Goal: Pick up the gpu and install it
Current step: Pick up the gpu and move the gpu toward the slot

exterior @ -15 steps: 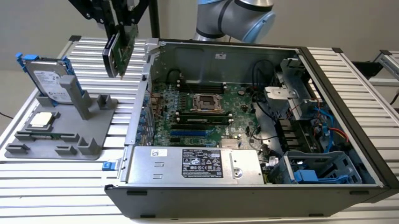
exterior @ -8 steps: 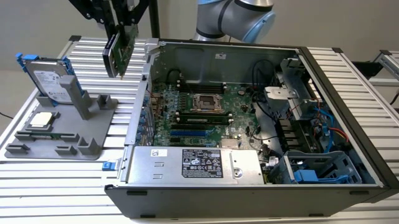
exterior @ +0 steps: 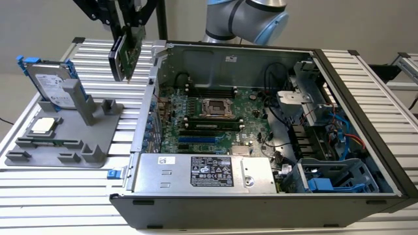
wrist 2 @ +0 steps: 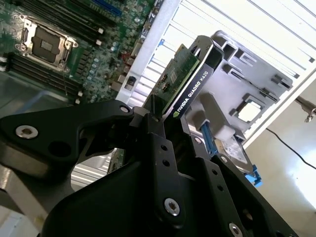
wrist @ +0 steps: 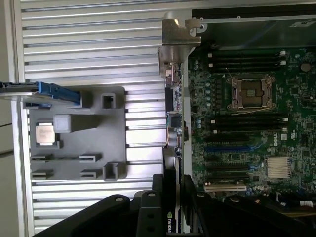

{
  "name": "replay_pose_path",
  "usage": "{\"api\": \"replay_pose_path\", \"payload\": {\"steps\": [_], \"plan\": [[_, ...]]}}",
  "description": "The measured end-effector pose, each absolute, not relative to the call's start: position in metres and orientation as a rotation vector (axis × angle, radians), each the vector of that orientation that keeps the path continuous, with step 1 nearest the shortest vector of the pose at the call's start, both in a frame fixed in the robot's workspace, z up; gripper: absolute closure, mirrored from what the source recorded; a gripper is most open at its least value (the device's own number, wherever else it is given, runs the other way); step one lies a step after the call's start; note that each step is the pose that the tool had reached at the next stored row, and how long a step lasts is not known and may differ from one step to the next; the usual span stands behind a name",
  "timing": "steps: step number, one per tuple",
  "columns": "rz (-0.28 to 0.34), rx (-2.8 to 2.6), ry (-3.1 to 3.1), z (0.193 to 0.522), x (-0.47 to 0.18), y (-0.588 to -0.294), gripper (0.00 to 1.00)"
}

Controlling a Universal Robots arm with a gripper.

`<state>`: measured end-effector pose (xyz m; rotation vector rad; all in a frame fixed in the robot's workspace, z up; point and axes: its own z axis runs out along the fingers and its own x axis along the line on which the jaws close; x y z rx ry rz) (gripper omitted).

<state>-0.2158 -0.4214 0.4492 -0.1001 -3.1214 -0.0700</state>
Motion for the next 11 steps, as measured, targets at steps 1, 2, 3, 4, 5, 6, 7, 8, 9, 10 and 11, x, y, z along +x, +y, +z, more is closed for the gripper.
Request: {"api": "replay_pose_path", "payload": {"steps": [1,2,3,4,5,6,7,8,9,10,11], "plan": [[-0.07,-0.1,-3.121,0.4492,-0.2154,-0.4214,1.0],[-0.07,-0.1,-3.121,0.4492,-0.2149,-0.4214,1.0],[-0.07,-0.1,-3.121,0.4492,-0.2144,-0.4214,1.0],[-0.07,-0.1,-3.121,0.4492,-0.2141,-0.4214,1.0],[-0.07,-0.1,-3.121,0.4492,-0.2138,-0.4214,1.0],[-0.07,-0.1,-3.121,0.4492,-0.2134,-0.4214,1.0],[-0.07,-0.1,-3.121,0.4492,-0.2131,-0.4214,1.0],[-0.07,-0.1,-3.121,0.4492,-0.2128,-0.4214,1.0],[-0.07,-0.1,-3.121,0.4492,-0.2125,-0.4214,1.0],[-0.07,-0.1,-3.121,0.4492,-0.2122,-0.4214,1.0],[-0.07,-0.1,-3.121,0.4492,-0.2119,-0.4214,1.0]]}}
